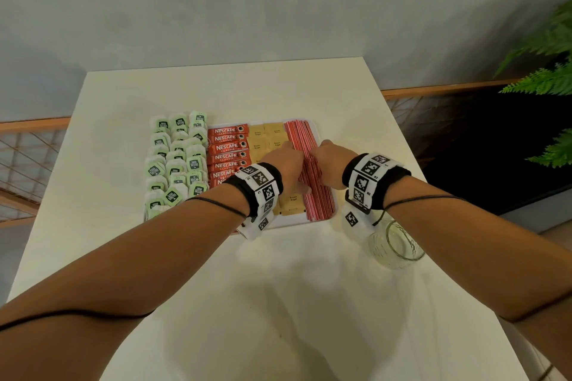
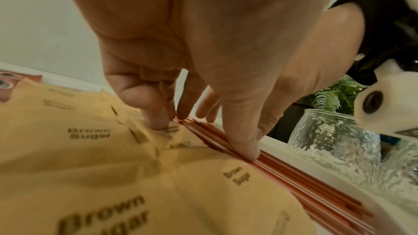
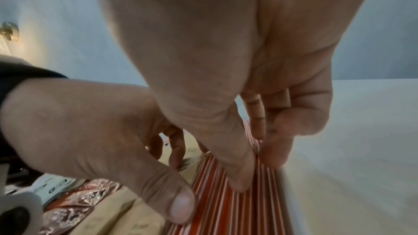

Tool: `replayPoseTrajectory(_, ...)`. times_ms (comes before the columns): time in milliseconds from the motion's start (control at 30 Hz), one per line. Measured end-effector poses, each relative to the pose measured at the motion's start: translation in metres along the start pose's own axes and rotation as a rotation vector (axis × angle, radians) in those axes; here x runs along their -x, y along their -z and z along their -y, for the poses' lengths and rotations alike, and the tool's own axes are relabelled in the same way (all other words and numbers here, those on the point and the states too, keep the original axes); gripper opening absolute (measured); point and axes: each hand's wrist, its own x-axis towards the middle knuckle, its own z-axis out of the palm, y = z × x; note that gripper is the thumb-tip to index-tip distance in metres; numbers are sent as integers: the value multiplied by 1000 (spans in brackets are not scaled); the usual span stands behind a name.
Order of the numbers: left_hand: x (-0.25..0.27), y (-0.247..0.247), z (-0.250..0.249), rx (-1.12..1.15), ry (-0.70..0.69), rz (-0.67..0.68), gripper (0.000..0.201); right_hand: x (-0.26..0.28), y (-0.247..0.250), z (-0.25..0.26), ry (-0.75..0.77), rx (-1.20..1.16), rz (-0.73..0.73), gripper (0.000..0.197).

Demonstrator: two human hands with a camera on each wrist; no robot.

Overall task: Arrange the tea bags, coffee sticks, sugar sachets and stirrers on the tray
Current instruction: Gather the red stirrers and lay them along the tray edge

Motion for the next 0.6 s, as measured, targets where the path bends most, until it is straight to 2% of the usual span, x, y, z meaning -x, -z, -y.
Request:
replayPoseTrajectory(333, -1, 0, -1, 31, -22, -10, 61, 0, -2, -3, 0, 18, 0, 35)
replayPoseTrajectory(600, -1, 4, -4, 18, -31, 5, 55, 2, 3, -2, 12, 24, 30, 38)
